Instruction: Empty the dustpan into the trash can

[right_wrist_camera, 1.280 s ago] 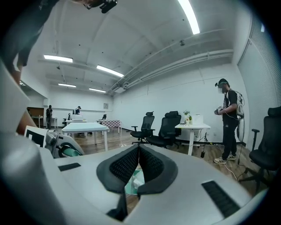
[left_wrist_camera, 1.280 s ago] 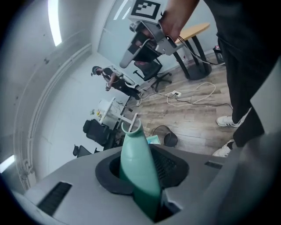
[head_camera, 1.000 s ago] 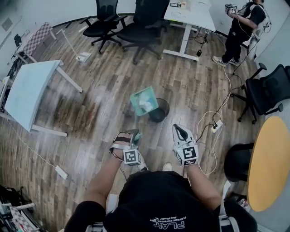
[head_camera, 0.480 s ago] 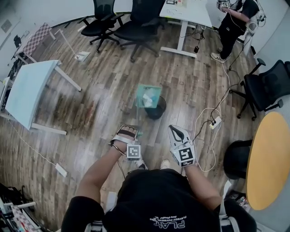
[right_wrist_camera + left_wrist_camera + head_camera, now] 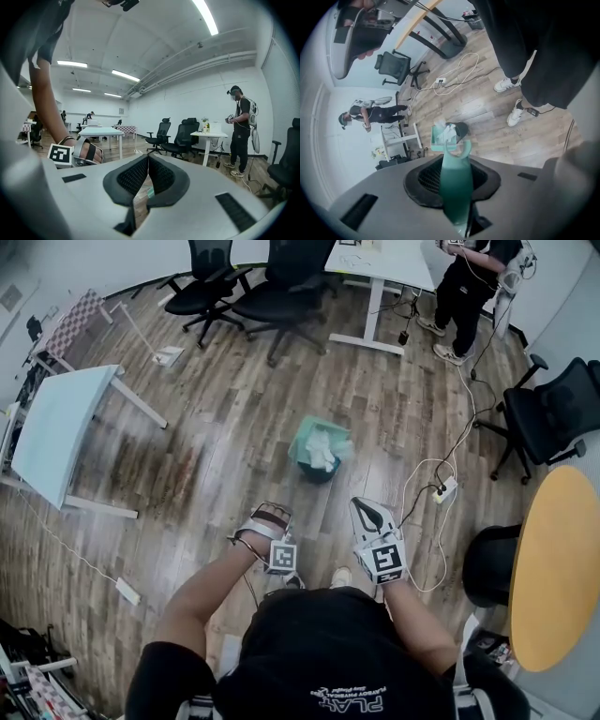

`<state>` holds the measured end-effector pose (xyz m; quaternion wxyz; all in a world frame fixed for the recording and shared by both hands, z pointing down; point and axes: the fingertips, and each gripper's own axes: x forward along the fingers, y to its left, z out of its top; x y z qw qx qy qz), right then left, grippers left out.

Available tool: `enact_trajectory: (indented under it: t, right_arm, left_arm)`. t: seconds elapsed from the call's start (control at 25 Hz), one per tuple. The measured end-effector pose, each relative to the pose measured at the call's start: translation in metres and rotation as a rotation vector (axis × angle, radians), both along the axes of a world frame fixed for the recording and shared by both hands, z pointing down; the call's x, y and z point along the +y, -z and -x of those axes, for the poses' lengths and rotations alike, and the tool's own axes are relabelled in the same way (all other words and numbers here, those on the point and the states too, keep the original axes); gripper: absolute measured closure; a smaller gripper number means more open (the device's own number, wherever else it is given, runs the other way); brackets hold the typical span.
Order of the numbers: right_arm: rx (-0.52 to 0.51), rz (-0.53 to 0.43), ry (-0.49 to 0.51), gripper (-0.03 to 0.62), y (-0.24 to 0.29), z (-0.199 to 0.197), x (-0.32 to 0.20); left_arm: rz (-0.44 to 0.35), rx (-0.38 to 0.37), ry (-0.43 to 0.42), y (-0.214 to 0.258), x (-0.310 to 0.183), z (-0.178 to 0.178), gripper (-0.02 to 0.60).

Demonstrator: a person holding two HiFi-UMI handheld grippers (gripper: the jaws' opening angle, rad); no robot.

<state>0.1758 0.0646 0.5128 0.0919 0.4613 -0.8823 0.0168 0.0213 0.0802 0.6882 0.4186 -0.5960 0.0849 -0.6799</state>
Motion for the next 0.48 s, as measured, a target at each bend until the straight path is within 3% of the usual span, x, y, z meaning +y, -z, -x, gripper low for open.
enact_trajectory:
  t: [0.12, 0.48]
  right_arm:
    - [-0.004, 0.006, 0.007, 0.569, 0.000, 0.002, 0.000]
    - [-0.002, 0.032, 0.026, 0.569, -0.011, 0.005, 0.002]
  left_arm:
    - [0.000, -0.059, -0.048, -0.004, 0.004, -0.003, 0.482]
    - [-0.017, -0.352, -0.262, -0.026, 0.023, -0.009, 0.474]
